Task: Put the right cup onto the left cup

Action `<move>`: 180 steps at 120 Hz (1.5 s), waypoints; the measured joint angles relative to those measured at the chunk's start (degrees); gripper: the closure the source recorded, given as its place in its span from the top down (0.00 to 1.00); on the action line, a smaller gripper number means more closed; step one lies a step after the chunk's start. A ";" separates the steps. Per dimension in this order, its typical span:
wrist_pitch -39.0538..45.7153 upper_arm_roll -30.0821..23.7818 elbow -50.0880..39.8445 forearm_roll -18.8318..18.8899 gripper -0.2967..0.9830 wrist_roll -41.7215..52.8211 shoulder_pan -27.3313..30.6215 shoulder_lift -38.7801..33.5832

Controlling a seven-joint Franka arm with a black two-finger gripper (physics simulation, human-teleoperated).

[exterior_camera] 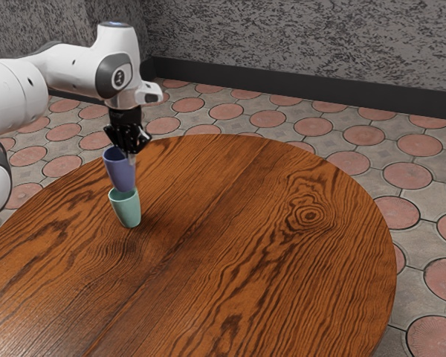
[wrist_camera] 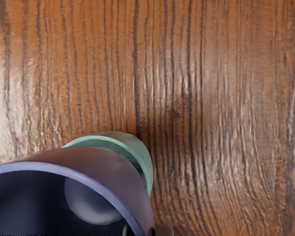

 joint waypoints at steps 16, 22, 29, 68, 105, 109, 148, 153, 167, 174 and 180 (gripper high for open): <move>0.22 -0.02 0.02 -0.09 0.15 1.22 0.65 0.63; 0.31 0.02 0.04 -0.26 0.15 1.62 0.79 0.94; 0.39 0.01 0.24 -0.40 0.15 2.05 0.96 1.25; 1.46 0.11 0.21 -2.14 0.15 3.88 1.75 2.61; 2.01 0.05 -0.49 -5.25 0.49 5.07 1.84 3.25; 1.99 0.05 -0.53 -5.49 0.53 5.17 1.84 3.25; 0.45 -0.17 -0.83 -6.48 0.71 5.72 1.24 0.75; 0.01 -0.03 -1.42 -6.74 0.72 5.74 0.79 -0.45; -0.96 0.91 -6.14 -7.09 0.74 5.68 -2.50 -6.14; -1.27 2.34 -9.91 -7.15 0.75 5.54 -5.08 -9.66; -1.49 3.34 -12.54 -7.07 0.75 5.39 -7.02 -12.19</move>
